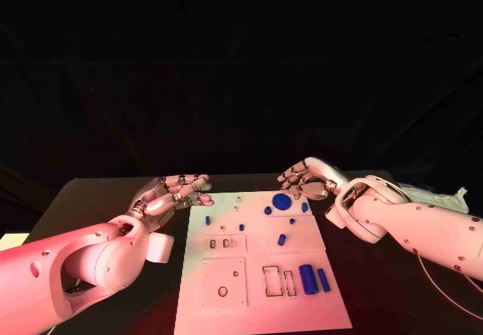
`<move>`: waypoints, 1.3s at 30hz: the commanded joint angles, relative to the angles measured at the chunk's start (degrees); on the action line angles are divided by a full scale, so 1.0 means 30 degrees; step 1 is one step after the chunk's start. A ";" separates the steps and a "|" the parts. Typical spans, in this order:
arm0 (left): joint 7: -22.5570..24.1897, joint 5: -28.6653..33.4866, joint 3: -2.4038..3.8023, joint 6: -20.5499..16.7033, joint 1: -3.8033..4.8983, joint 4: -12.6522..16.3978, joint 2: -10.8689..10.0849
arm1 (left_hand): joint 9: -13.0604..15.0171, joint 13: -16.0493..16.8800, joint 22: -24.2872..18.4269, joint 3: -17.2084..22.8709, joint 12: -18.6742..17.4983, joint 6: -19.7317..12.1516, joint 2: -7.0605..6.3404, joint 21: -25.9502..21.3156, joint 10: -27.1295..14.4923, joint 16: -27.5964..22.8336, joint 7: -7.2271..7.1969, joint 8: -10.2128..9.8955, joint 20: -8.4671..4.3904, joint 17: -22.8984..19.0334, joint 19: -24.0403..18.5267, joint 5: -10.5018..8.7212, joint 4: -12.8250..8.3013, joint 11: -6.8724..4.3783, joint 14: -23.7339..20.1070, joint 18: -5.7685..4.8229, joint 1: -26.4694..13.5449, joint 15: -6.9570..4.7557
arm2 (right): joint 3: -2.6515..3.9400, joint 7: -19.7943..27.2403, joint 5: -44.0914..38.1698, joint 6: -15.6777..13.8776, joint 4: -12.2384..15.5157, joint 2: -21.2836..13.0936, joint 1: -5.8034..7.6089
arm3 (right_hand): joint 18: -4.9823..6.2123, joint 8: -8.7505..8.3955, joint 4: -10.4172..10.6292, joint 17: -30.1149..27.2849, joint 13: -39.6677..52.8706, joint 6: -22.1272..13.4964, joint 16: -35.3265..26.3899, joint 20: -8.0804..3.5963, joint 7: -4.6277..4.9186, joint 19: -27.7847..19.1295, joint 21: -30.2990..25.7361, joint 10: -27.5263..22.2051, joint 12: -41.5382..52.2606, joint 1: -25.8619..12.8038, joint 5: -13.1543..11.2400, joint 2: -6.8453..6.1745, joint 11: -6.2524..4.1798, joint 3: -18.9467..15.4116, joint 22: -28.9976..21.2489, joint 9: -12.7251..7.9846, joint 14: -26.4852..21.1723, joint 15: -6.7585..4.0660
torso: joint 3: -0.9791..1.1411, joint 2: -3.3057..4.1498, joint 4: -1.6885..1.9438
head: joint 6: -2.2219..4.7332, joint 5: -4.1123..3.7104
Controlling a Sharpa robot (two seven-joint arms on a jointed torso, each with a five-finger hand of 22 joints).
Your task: Assemble the parts on the task board
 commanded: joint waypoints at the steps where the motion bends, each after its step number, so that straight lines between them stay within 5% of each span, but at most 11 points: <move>1: -0.0123 -0.0123 0.0037 0.0870 0.0188 0.0352 -0.0030 | -0.0021 -0.0023 0.0035 0.0016 -0.0131 0.0164 -0.0182 0.0127 0.0173 -0.0018 -0.0021 -0.0124 -0.0012 0.0049 0.0089 -0.0116 -0.0072 0.0052 0.0049 0.0156 -0.0141 0.0027 | 0.0048 -0.2403 -0.5343 0.1599 0.0148 0.0127 0.0208 | 0.0075 -0.0147 0.0200 0.0706 -0.0023 0.0268 0.1175 -0.0326 -0.0149 0.0349 0.1089 0.0327 -0.0245 -0.0030 0.0118 -0.0137 -0.0014 0.0020 0.0659 -0.0020 0.1026 -0.0162 | 0.0011 0.0523 0.0249 | 0.0094 -0.0164; 5: -0.0148 -0.0129 0.0041 0.0744 0.0376 0.0910 -0.0166 | -0.0030 -0.0030 0.0067 0.0017 -0.0220 0.0168 -0.0170 0.0168 0.0181 -0.0079 0.0003 -0.0198 -0.0007 0.0104 0.0041 -0.0119 -0.0035 0.0072 -0.0001 0.0140 -0.0255 0.0051 | 0.0072 -0.3519 -0.7268 0.2519 0.0199 0.0346 0.0519 | 0.0053 -0.0397 0.0618 0.2908 -0.0025 0.0345 0.5334 -0.0496 -0.0289 0.0540 0.3369 0.0259 -0.0295 -0.0257 0.0056 -0.0635 -0.0248 0.0236 0.2113 -0.0047 0.0980 -0.0322 | -0.0048 0.0837 0.0346 | 0.0149 -0.0243; 10: -0.0188 -0.0131 0.0043 0.0658 0.0524 0.1394 -0.0320 | -0.0033 -0.0032 0.0076 0.0017 -0.0250 0.0162 -0.0168 0.0178 0.0175 -0.0094 0.0015 -0.0224 -0.0005 0.0122 0.0025 -0.0121 -0.0027 0.0083 -0.0010 0.0137 -0.0285 0.0057 | 0.0080 -0.4175 -0.8337 0.3231 0.0256 0.0572 0.0715 | 0.0096 -0.0384 0.1027 0.4355 -0.0028 0.0313 0.7963 -0.0503 -0.0433 0.0441 0.4950 -0.0140 -0.0301 -0.0300 0.0105 -0.0888 -0.0219 0.0562 0.3159 -0.0039 0.0911 -0.0263 | -0.0064 0.1094 0.0436 | 0.0298 -0.0294; 18: -0.0227 -0.0136 0.0043 0.0519 0.0778 0.1894 -0.0514 | -0.0038 -0.0035 0.0094 0.0010 -0.0307 0.0149 -0.0174 0.0203 0.0164 -0.0119 0.0046 -0.0275 0.0000 0.0160 0.0000 -0.0124 -0.0014 0.0103 -0.0017 0.0132 -0.0342 0.0068 | 0.0075 -0.4835 -0.9579 0.4807 0.0059 0.1185 0.0835 | -0.0567 -0.0378 0.1733 1.0936 -0.0014 0.0244 1.4158 -0.0314 -0.0520 0.1492 0.9787 -0.0604 -0.0275 -0.0213 0.0179 -0.1369 -0.0251 0.1078 0.8746 -0.0033 0.0658 -0.0410 | -0.0120 0.1479 0.0571 | 0.0380 -0.0335; 33: -0.0196 -0.0137 0.0040 0.0011 0.0846 0.1648 -0.0486 | -0.0026 -0.0024 0.0165 0.0127 -0.0408 0.0229 -0.0046 0.0316 0.0238 -0.0163 0.0079 -0.0349 -0.0010 0.0278 0.0005 -0.0100 -0.0046 0.0109 0.0030 0.0146 -0.0330 0.0055 | 0.0067 -0.5239 -1.0443 0.5882 0.0146 0.1401 0.0845 | -0.0793 -0.0357 0.2208 1.3233 -0.0014 0.0345 1.6185 -0.0232 -0.0585 0.1694 1.1288 -0.0703 -0.0284 -0.0127 0.0052 -0.1578 -0.0222 0.1132 1.0540 -0.0020 0.0617 -0.0355 | -0.0157 0.1971 0.0716 | 0.0476 -0.0564; 39: -0.0272 -0.0137 0.0040 -0.0005 0.0847 0.1627 -0.0421 | -0.0029 -0.0025 0.0175 0.0135 -0.0428 0.0223 -0.0052 0.0333 0.0237 -0.0169 0.0093 -0.0368 -0.0011 0.0293 0.0007 -0.0103 -0.0055 0.0115 0.0038 0.0147 -0.0331 0.0054 | 0.0064 -0.5246 -1.0473 0.5944 -0.0011 0.1516 0.0842 | -0.0975 -0.0323 0.2434 1.4656 -0.0001 0.0504 1.7313 -0.0211 -0.0588 0.2139 1.2242 -0.0483 -0.0257 0.0036 0.0034 -0.1391 -0.0244 0.1405 1.1814 -0.0003 0.0731 -0.0368 | -0.0177 0.2082 0.0860 | 0.0489 -0.0632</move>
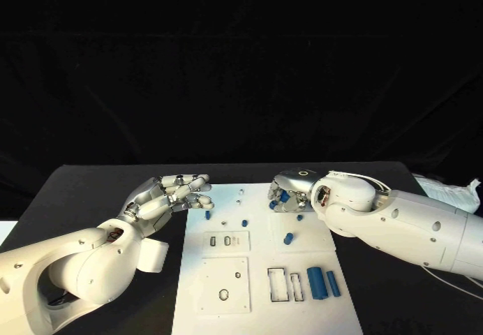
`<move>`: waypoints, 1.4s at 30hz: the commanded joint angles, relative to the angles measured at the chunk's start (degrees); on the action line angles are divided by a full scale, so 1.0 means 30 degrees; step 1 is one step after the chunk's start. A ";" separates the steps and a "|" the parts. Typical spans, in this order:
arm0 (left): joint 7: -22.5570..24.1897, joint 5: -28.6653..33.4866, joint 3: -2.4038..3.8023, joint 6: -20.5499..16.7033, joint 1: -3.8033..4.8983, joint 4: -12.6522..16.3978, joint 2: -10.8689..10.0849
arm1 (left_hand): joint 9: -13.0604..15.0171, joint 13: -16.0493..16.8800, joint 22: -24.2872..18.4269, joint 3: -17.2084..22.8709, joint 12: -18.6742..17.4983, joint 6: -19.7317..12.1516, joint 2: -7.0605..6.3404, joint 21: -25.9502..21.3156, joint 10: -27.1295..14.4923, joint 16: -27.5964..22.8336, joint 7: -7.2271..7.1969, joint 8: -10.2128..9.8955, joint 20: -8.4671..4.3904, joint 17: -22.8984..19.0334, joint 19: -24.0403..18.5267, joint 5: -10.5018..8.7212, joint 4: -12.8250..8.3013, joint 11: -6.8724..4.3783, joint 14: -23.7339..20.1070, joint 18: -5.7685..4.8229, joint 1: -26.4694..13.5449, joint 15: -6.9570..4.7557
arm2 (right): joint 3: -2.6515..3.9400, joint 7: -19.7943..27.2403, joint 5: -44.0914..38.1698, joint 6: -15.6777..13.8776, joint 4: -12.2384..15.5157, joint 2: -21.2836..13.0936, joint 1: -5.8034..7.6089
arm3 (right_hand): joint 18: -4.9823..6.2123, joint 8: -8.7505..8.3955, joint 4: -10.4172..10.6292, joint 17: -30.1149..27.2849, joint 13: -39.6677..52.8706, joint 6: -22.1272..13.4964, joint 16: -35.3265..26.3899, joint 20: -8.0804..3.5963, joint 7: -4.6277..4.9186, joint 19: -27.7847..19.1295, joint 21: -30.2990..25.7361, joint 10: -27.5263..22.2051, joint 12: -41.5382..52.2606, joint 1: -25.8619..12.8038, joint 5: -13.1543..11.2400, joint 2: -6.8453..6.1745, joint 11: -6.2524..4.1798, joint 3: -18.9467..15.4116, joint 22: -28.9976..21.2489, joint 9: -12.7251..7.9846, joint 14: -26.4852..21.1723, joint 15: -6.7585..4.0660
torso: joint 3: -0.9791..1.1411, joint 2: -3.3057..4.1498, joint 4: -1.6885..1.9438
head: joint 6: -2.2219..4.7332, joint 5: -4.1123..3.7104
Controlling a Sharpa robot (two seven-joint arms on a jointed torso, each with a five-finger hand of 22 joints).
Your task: Assemble the parts on the task board
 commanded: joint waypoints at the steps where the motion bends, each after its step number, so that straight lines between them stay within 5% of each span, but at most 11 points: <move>1: 0.0014 -0.0095 0.0015 -0.0027 0.0030 0.0017 0.0067 | -0.0016 -0.0013 0.0033 0.0085 -0.0106 0.0128 0.0040 0.0103 0.0094 -0.0096 0.0009 -0.0097 -0.0014 0.0035 0.0010 -0.0105 -0.0011 -0.0011 0.0042 0.0154 -0.0074 0.0053 | 0.0002 -0.0226 -0.0542 0.0540 -0.0062 0.0066 0.0000 | -0.0404 0.0007 0.0138 0.0471 0.0022 0.0179 0.0390 -0.0008 -0.0069 0.0221 0.0330 0.0176 0.0009 0.0274 -0.0133 0.0070 -0.0017 0.0123 0.0435 0.0018 0.0592 -0.0068 | -0.0008 0.0134 0.0107 | -0.0002 -0.0011; 9: -0.0044 -0.0095 0.0015 0.0039 0.0031 0.0006 0.0086 | -0.0022 -0.0017 0.0051 0.0095 -0.0147 0.0105 0.0023 0.0132 0.0079 -0.0110 0.0032 -0.0136 -0.0014 0.0062 0.0010 -0.0109 -0.0029 0.0004 0.0050 0.0152 -0.0077 0.0058 | 0.0000 0.0088 -0.0476 0.0098 -0.0058 0.0106 -0.0008 | -0.0606 0.0267 0.0592 0.1852 0.0082 0.1062 0.1551 -0.0092 -0.0259 0.0711 0.1452 0.1117 0.0114 0.0461 -0.0606 0.0467 -0.0247 0.0793 0.1911 0.0163 0.0674 -0.0215 | -0.0048 0.0270 0.0167 | 0.0074 -0.0016; 15: -0.0098 -0.0095 0.0015 0.0150 0.0031 -0.0021 0.0096 | -0.0022 -0.0024 0.0201 0.0474 -0.0385 0.0063 0.0065 0.0358 0.0042 -0.0231 0.0085 -0.0321 -0.0054 0.0228 -0.0047 -0.0089 -0.0365 0.0039 0.0064 0.0146 0.0243 0.0051 | 0.0004 0.0388 -0.0165 -0.2394 0.0171 0.0027 -0.0018 | -0.0930 0.0663 0.0623 0.2806 0.0190 0.2130 0.2342 -0.0335 -0.0519 0.1559 0.2822 0.2349 0.0273 0.1156 -0.1603 0.1056 -0.0567 0.1750 0.3907 0.0478 0.0740 -0.0493 | -0.0043 0.0362 0.0249 | 0.0193 -0.0065; 22: -0.0120 -0.0095 0.0015 0.0161 0.0031 -0.0073 0.0092 | -0.0020 -0.0025 0.0259 0.0611 -0.0451 0.0070 0.0059 0.0442 0.0049 -0.0269 0.0090 -0.0365 -0.0070 0.0281 -0.0081 -0.0081 -0.0466 0.0040 0.0077 0.0143 0.0310 0.0040 | 0.0077 0.0245 0.0448 -0.4886 0.0514 0.0046 -0.0006 | -0.0979 0.0591 0.0457 0.2956 0.0141 0.2211 0.2553 -0.0354 -0.0391 0.1556 0.3152 0.2508 0.0029 0.1453 -0.1872 0.0894 -0.0541 0.2317 0.4292 0.0619 0.0671 -0.0452 | -0.0099 0.0454 0.0377 | 0.0371 -0.0098; 42: -0.0211 -0.0095 0.0013 0.0213 0.0031 -0.0093 0.0211 | -0.0018 -0.0024 0.0300 0.0693 -0.0493 0.0078 0.0039 0.0500 0.0063 -0.0301 0.0098 -0.0393 -0.0078 0.0316 -0.0114 -0.0083 -0.0522 0.0045 0.0079 0.0137 0.0323 0.0042 | 0.0112 -0.0295 0.0493 -0.4479 -0.1233 0.2439 0.0072 | -0.0974 0.0148 0.0762 0.2918 0.0034 0.1838 0.2674 -0.0177 -0.0208 0.1336 0.3324 0.1894 -0.0085 0.1152 -0.2009 0.0472 -0.0325 0.2764 0.4422 0.0649 0.0567 -0.0260 | -0.0175 0.0682 0.0676 | 0.0572 -0.0300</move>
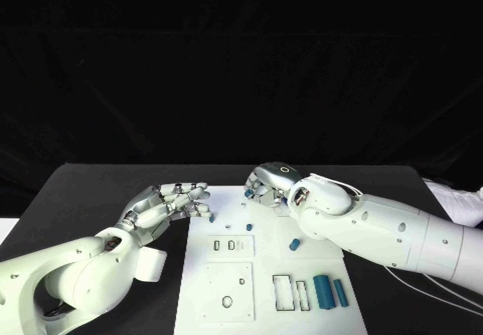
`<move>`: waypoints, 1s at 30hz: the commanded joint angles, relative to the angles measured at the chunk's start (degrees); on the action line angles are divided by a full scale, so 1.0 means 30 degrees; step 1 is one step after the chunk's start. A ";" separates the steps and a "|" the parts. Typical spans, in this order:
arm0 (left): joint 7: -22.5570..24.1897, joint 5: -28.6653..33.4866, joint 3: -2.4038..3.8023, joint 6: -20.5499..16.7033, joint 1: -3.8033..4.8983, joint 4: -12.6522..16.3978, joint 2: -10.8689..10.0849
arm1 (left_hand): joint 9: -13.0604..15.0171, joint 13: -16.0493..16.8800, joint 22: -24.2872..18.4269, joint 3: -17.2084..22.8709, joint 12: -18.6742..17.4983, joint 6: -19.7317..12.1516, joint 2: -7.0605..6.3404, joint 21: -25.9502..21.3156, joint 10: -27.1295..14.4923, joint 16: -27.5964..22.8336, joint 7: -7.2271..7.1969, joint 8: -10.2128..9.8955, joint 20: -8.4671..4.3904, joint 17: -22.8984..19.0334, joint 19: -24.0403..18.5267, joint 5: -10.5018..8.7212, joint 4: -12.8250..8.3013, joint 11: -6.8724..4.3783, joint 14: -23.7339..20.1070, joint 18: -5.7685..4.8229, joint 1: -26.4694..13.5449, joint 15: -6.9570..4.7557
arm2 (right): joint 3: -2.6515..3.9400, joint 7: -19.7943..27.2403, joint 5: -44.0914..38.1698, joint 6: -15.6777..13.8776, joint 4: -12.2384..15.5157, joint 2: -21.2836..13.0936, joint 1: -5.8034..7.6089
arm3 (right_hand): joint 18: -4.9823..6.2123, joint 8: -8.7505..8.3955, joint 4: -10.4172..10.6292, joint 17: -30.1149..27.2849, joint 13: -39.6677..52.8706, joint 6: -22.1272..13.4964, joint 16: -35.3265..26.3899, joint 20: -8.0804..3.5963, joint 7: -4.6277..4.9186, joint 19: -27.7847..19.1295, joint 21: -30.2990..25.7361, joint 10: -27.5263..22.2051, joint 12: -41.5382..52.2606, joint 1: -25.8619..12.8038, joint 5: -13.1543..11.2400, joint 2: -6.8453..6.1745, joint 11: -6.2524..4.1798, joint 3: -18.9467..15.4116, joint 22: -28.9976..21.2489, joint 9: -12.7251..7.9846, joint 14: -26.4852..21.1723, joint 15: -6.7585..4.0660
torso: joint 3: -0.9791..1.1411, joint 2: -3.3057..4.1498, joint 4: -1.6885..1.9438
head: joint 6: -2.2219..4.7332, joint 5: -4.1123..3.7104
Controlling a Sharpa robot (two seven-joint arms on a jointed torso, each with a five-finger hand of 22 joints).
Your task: Assemble the parts on the task board
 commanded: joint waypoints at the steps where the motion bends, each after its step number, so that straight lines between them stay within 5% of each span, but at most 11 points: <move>1: 0.0032 -0.0085 0.0014 0.0240 0.0026 0.0031 0.0057 | -0.0021 -0.0027 0.0015 0.0088 -0.0076 0.0081 0.0011 0.0129 0.0066 -0.0091 0.0098 -0.0095 -0.0080 0.0030 -0.0113 -0.0083 -0.0029 0.0042 0.0079 0.0141 0.0137 0.0041 | 0.0005 -0.0207 -0.0122 0.0091 -0.0179 0.0209 0.0006 | -0.0366 -0.0090 0.0043 -0.0031 -0.0009 -0.0110 0.0092 0.0102 0.0020 -0.0027 0.0074 -0.0119 -0.0047 0.0288 0.0104 0.0121 0.0017 0.0106 0.0020 0.0465 0.0558 0.0090 | -0.0030 0.0053 0.0079 | 0.0017 -0.0037; 15: -0.0021 -0.0085 0.0014 0.0292 0.0026 0.0021 0.0120 | -0.0022 -0.0027 0.0038 0.0121 -0.0105 0.0077 -0.0011 0.0161 0.0066 -0.0114 0.0110 -0.0115 -0.0079 0.0049 -0.0139 -0.0089 -0.0044 0.0054 0.0074 0.0133 0.0112 0.0049 | 0.0004 -0.0993 -0.0786 0.0442 -0.0798 0.0677 0.0016 | -0.0365 -0.0134 0.0139 -0.0028 -0.0006 -0.0138 0.0112 0.0130 0.0034 -0.0050 0.0099 -0.0177 -0.0038 0.0190 0.0086 0.0062 0.0039 0.0137 0.0042 0.0473 0.0548 0.0113 | -0.0045 0.0157 0.0201 | 0.0050 -0.0192; 30: -0.0065 -0.0085 0.0014 0.0330 0.0026 -0.0009 0.0080 | -0.0022 -0.0027 0.0038 0.0121 -0.0105 0.0077 -0.0011 0.0161 0.0066 -0.0114 0.0110 -0.0115 -0.0079 0.0049 -0.0139 -0.0089 -0.0044 0.0054 0.0074 0.0133 0.0112 0.0049 | 0.0004 -0.1591 -0.1497 0.0779 -0.0469 0.0418 0.0023 | -0.0363 -0.0147 0.0226 0.0040 0.0016 -0.0113 0.0170 0.0151 0.0018 -0.0062 0.0134 -0.0142 -0.0001 0.0099 0.0047 -0.0034 0.0028 0.0152 0.0081 0.0496 0.0550 0.0118 | -0.0086 0.0236 0.0309 | -0.0012 -0.0281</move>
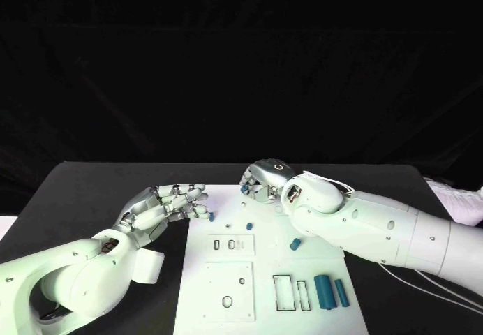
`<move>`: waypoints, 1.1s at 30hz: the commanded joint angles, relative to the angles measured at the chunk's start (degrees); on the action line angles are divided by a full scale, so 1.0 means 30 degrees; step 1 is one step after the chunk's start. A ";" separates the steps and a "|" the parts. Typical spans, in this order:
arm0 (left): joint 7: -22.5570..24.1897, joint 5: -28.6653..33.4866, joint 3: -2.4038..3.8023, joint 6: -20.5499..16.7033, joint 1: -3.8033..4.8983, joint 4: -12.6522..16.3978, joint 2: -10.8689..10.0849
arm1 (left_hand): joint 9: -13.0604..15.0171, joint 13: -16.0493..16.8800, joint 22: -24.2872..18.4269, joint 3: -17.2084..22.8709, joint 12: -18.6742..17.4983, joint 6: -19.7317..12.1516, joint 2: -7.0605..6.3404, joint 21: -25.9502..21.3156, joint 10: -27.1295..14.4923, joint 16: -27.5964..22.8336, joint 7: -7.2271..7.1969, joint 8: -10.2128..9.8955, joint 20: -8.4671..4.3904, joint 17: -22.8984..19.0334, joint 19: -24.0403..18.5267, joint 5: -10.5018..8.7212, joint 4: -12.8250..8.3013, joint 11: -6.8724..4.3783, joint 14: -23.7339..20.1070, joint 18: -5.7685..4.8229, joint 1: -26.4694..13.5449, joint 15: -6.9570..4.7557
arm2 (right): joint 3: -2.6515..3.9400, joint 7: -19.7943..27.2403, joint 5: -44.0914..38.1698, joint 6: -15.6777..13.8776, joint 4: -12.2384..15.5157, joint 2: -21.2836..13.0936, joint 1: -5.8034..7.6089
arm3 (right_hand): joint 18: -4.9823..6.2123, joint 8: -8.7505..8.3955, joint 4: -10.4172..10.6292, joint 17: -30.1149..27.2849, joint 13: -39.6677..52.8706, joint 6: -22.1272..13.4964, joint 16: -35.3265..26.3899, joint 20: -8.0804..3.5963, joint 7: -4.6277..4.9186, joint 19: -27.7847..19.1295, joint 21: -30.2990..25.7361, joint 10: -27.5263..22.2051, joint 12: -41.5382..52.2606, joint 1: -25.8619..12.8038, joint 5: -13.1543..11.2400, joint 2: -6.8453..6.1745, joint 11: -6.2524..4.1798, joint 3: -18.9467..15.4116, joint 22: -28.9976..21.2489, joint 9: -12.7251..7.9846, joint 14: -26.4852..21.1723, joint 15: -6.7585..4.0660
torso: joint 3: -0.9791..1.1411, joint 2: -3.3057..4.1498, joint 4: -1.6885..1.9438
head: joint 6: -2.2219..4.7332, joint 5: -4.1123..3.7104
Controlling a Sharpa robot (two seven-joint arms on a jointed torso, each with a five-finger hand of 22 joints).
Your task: Assemble the parts on the task board
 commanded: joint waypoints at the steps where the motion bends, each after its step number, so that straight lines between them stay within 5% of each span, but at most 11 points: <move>1: 0.0050 -0.0084 0.0015 0.0316 0.0026 0.0010 0.0022 | -0.0023 -0.0028 0.0028 0.0135 -0.0118 0.0075 -0.0021 0.0050 0.0067 -0.0125 0.0114 -0.0126 -0.0008 0.0028 -0.0078 -0.0090 -0.0048 0.0057 0.0070 0.0132 0.0100 0.0053 | -0.0083 -0.0662 -0.0579 0.0802 -0.0057 -0.0101 -0.0111 | -0.0372 0.0098 0.0109 0.0023 0.0014 0.0193 0.0101 0.0083 -0.0004 0.0007 0.0132 -0.0047 -0.0039 0.0027 -0.0005 -0.0107 -0.0013 0.0053 0.0031 0.0321 0.0551 0.0115 | -0.0017 0.0022 0.0067 | -0.0027 -0.0046; 33: 0.0009 -0.0084 0.0015 0.0357 0.0026 -0.0039 -0.0012 | -0.0023 -0.0028 0.0038 0.0149 -0.0132 0.0074 -0.0032 0.0064 0.0067 -0.0138 0.0118 -0.0136 -0.0007 0.0037 -0.0093 -0.0092 -0.0055 0.0061 0.0066 0.0128 0.0085 0.0058 | -0.0085 -0.0804 -0.0742 0.1250 0.0722 -0.0695 -0.0174 | -0.0373 0.0080 0.0284 0.0045 0.0029 0.0226 0.0145 0.0097 -0.0034 0.0000 0.0183 -0.0017 -0.0032 -0.0151 -0.0091 -0.0253 -0.0026 0.0040 0.0091 0.0353 0.0543 0.0113 | -0.0079 0.0139 0.0236 | 0.0020 -0.0167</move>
